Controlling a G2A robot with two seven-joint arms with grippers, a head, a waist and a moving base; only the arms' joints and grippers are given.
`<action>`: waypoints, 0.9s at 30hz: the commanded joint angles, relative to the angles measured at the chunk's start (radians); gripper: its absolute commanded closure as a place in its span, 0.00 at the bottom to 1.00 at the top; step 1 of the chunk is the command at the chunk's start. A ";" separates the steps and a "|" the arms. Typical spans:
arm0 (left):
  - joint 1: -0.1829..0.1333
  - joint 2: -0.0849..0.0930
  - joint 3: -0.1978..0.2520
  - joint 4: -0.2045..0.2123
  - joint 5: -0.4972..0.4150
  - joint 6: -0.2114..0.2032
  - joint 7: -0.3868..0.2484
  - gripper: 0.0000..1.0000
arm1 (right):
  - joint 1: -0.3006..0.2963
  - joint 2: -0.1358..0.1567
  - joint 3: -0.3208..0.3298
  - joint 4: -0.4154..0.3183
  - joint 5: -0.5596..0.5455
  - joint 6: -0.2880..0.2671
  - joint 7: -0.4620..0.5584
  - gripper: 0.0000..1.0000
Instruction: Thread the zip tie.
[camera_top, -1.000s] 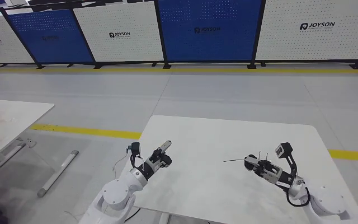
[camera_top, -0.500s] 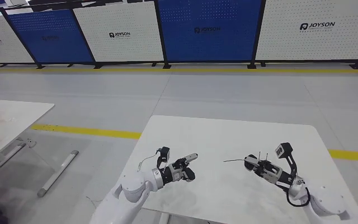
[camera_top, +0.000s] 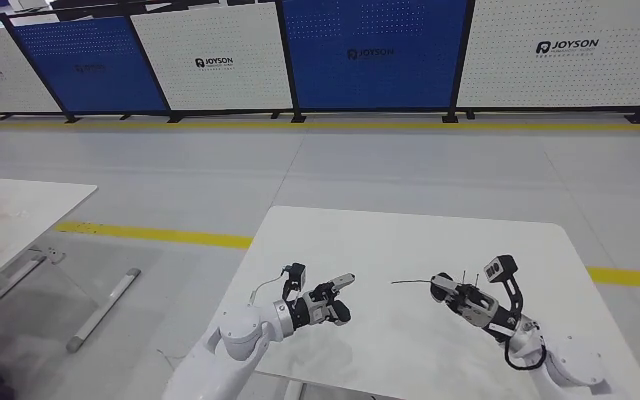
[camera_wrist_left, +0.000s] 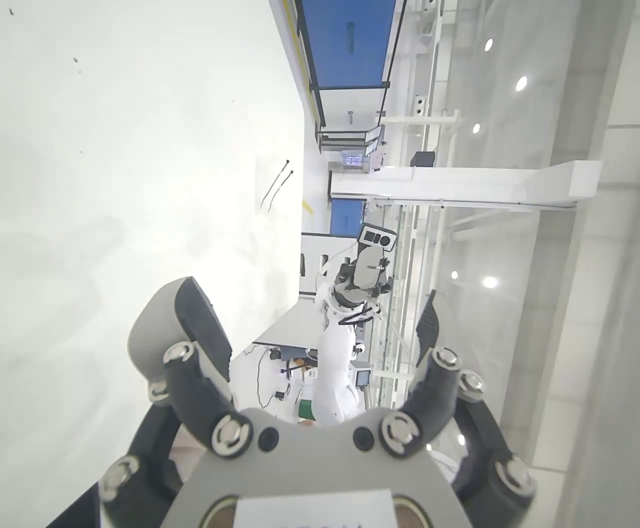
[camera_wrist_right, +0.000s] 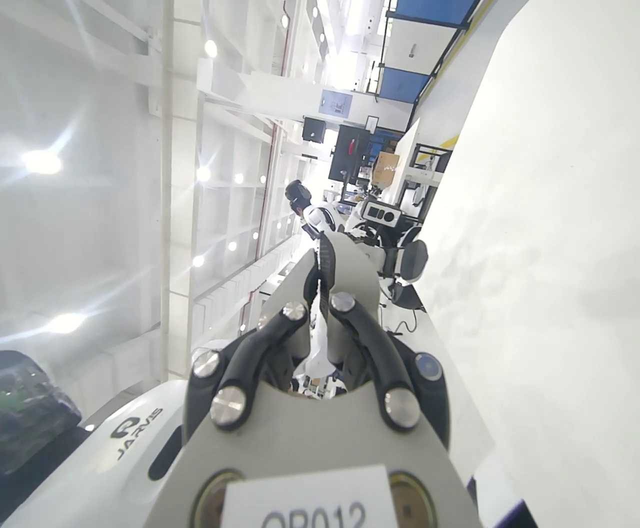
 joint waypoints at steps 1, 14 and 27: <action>0.000 0.000 0.000 0.000 0.000 0.000 0.000 0.00 | 0.004 -0.004 -0.011 0.003 -0.008 -0.001 -0.024 1.00; 0.017 -0.005 0.052 -0.049 0.021 -0.162 0.024 0.00 | 0.004 -0.004 -0.011 0.003 -0.008 -0.001 -0.024 1.00; -0.005 -0.012 0.114 -0.048 0.046 -0.180 0.056 0.00 | 0.004 -0.004 -0.011 0.003 -0.008 -0.001 -0.024 1.00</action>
